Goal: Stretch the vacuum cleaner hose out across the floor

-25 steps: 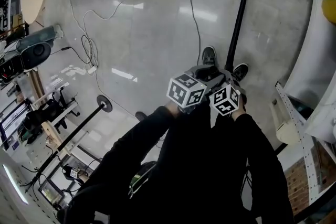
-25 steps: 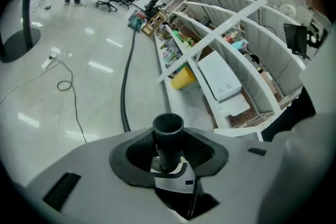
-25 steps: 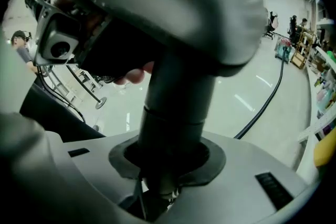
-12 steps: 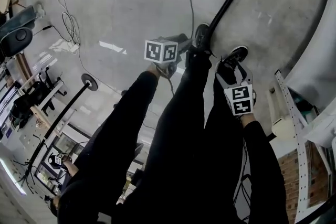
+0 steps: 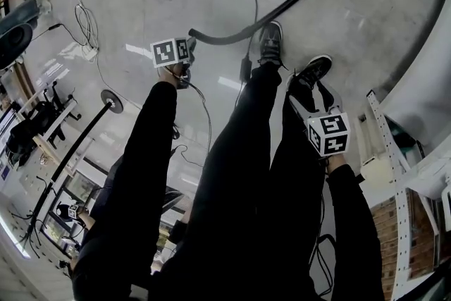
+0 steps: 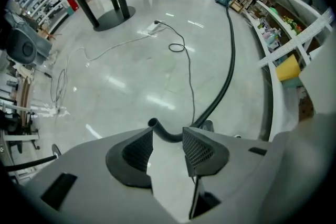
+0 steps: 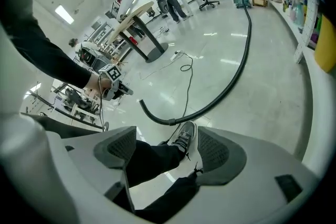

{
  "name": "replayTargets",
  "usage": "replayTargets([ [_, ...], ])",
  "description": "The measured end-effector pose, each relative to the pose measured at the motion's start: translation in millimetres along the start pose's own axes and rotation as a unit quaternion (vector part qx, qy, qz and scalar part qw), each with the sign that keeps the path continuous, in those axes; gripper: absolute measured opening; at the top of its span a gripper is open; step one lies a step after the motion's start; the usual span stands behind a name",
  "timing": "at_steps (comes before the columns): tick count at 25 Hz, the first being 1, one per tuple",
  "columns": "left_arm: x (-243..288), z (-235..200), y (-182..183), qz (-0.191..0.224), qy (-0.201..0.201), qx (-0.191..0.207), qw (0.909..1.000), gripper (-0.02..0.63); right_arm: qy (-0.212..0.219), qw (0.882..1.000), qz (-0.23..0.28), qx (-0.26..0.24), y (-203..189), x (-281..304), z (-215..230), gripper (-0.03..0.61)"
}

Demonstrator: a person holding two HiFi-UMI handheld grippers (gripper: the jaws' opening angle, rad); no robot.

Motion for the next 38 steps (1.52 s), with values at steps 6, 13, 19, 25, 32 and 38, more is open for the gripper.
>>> replayTargets([
  [6, -36, -8, -4, 0.008, 0.007, 0.016, 0.9998, 0.173, 0.007, 1.000, 0.008, 0.014, 8, -19, -12, 0.374],
  [13, -101, 136, -58, -0.011, -0.201, 0.145, 0.9687, 0.173, 0.002, 0.998, 0.042, 0.050, 50, -78, -34, 0.262],
  [19, -235, 228, -104, -0.020, -0.227, 0.387, 0.8935, 0.170, 0.017, 0.993, 0.070, 0.092, 81, -154, -63, 0.043],
  [25, -373, 342, -63, 0.113, -0.276, 0.483, 0.8230, 0.170, -0.049, 0.986, 0.149, 0.056, 122, -248, -59, 0.040],
  [32, -453, 389, -41, 0.182, -0.303, 0.418, 0.8369, 0.170, -0.116, 0.971, 0.207, 0.033, 127, -353, -48, 0.026],
  [38, -461, 419, -57, 0.185, -0.290, 0.413, 0.8430, 0.170, -0.120, 0.964, 0.234, 0.040, 106, -399, -30, 0.021],
])
Point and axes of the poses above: the fingertips, and each gripper's own axes: x forward along the fingers, z to its right, y out of its top, the point moved 3 cm from there along -x, backward along the fingers, and after that the axes turned 3 degrees about -y, right-handed, at the moved point
